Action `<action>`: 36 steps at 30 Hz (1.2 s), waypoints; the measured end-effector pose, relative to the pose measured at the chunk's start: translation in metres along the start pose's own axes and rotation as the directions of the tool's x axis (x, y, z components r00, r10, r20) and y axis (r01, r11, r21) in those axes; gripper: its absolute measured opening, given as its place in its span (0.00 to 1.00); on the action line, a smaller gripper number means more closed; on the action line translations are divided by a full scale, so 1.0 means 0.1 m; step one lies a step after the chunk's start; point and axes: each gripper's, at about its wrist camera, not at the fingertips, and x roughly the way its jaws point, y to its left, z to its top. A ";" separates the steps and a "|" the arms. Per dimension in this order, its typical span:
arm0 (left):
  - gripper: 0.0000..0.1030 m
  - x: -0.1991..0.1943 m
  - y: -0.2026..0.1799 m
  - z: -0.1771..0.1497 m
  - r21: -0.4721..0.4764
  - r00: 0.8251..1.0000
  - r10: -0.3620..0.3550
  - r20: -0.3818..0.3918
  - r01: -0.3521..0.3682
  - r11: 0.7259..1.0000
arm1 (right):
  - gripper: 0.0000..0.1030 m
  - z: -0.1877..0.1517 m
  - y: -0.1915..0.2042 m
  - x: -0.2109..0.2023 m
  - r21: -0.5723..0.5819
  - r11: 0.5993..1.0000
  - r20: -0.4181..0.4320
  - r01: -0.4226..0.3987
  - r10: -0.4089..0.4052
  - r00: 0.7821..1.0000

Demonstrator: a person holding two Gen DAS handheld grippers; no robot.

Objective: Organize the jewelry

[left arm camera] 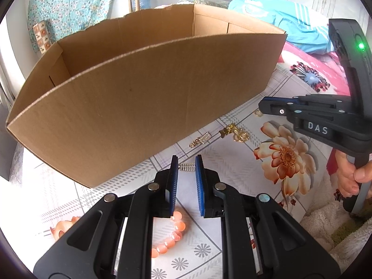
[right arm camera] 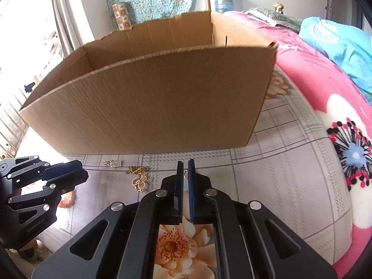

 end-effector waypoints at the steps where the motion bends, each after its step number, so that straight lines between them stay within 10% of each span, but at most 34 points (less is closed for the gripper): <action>1: 0.13 -0.02 -0.01 0.00 0.002 1.000 0.002 0.003 -0.002 1.000 | 0.04 -0.01 0.00 -0.03 0.002 1.000 0.005 -0.002 0.002 1.000; 14: 0.13 -0.15 -0.01 -0.04 -0.005 1.000 0.002 0.030 -0.002 1.000 | 0.04 -0.08 0.05 -0.23 -0.009 1.000 0.018 -0.012 0.012 1.000; 20: 0.13 -0.12 0.00 -0.04 -0.001 1.000 -0.003 0.021 0.003 1.000 | 0.24 0.00 0.07 0.00 -0.017 1.000 -0.010 0.008 -0.008 1.000; 36: 0.13 0.01 0.04 -0.01 -0.032 1.000 0.005 0.002 -0.005 0.999 | 0.10 -0.01 0.19 0.21 -0.086 0.995 -0.020 0.056 -0.058 0.998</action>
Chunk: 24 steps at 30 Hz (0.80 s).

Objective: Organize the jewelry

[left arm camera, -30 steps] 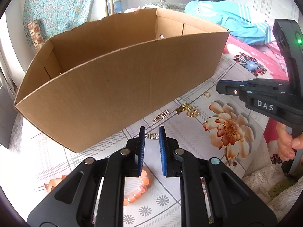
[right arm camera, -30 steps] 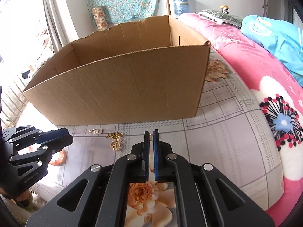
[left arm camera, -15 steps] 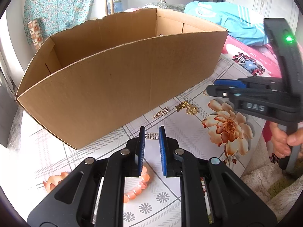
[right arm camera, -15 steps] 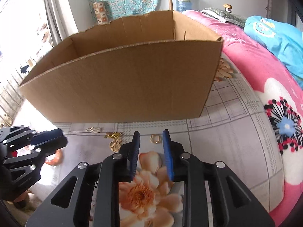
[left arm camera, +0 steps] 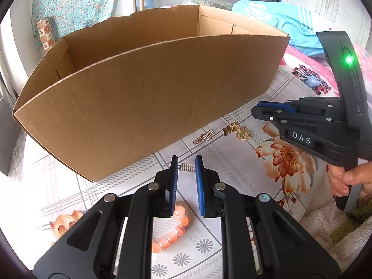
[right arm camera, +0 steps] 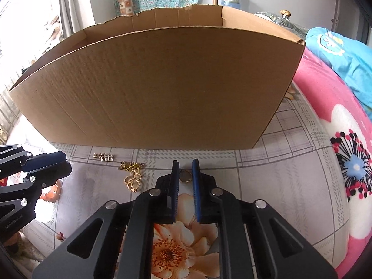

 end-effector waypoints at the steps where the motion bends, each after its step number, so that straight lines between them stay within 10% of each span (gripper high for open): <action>1: 0.13 0.00 0.01 0.00 -0.002 1.000 0.000 0.000 0.000 1.000 | 0.10 0.00 -0.01 0.00 0.010 1.000 0.000 -0.007 0.007 1.000; 17: 0.13 -0.36 0.01 0.02 0.004 0.995 -0.041 0.086 0.041 0.999 | 0.10 -0.03 -0.16 -0.39 0.044 0.998 0.055 -0.041 0.038 0.998; 24: 0.13 -0.93 0.12 0.31 0.029 0.960 -0.161 0.228 0.159 0.987 | 0.10 0.25 -0.10 -1.01 -0.010 0.996 0.185 -0.090 0.090 0.979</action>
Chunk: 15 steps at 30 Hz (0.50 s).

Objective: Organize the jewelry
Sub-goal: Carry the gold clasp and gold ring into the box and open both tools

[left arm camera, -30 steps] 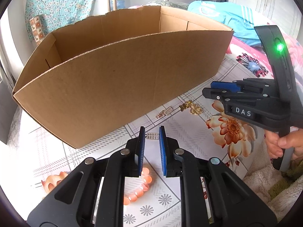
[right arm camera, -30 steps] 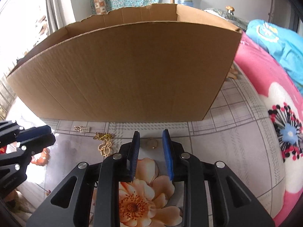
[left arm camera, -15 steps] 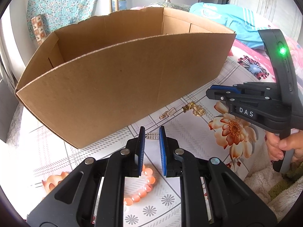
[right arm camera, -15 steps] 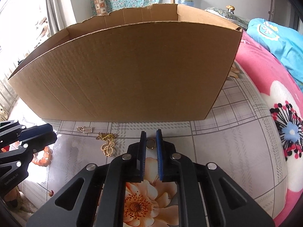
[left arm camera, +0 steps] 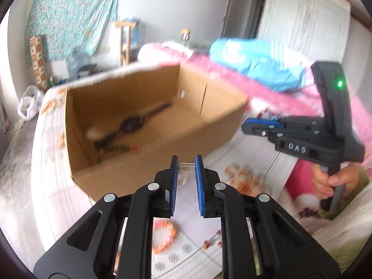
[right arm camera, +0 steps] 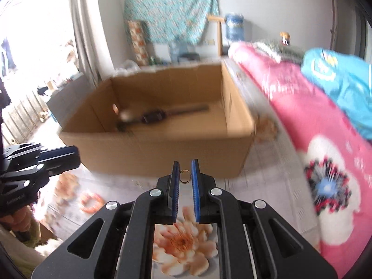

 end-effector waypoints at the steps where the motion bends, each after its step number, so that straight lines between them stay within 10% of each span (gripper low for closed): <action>1: 0.13 -0.05 0.02 0.10 0.002 1.000 -0.012 0.022 0.012 1.000 | 0.10 0.09 0.03 -0.05 -0.012 1.000 0.025 -0.010 0.010 1.000; 6: 0.13 0.21 0.19 0.49 -0.023 1.000 0.030 -0.004 -0.030 0.999 | 0.10 0.53 0.09 0.13 -0.032 0.992 0.040 -0.121 0.122 0.992; 15: 0.13 1.21 0.72 0.85 -0.211 0.964 0.022 -0.265 -0.081 0.974 | 0.10 1.13 -0.07 1.30 0.109 0.973 -0.286 -0.204 0.227 0.931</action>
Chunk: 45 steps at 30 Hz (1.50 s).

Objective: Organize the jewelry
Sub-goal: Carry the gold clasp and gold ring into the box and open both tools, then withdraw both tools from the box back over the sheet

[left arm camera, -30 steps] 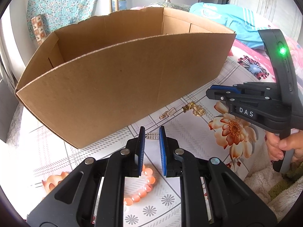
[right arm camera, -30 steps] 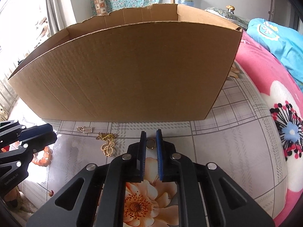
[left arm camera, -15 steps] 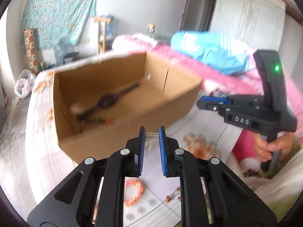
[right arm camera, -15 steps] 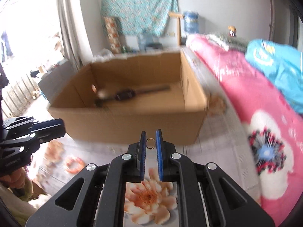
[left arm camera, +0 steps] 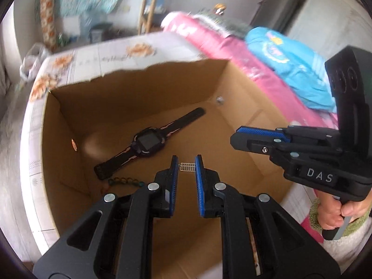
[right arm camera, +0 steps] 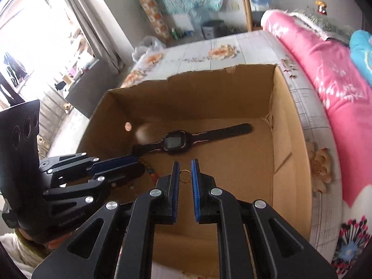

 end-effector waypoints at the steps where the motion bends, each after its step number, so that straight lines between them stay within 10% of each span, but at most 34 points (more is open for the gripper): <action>1: 0.13 0.06 0.04 0.03 -0.022 1.000 0.006 -0.017 -0.006 1.000 | 0.10 0.05 -0.02 0.06 0.013 1.000 -0.013 0.006 -0.006 1.000; 30: 0.19 0.17 0.25 0.07 -0.148 0.999 -0.022 -0.024 0.019 0.989 | 0.23 0.15 -0.30 -0.05 0.105 0.994 0.027 0.012 -0.015 1.000; 45: 0.59 -0.57 -0.12 -0.26 0.034 0.973 0.010 0.229 -0.018 0.999 | 0.61 -0.36 -0.14 -0.96 0.117 0.992 0.306 0.049 -0.083 0.948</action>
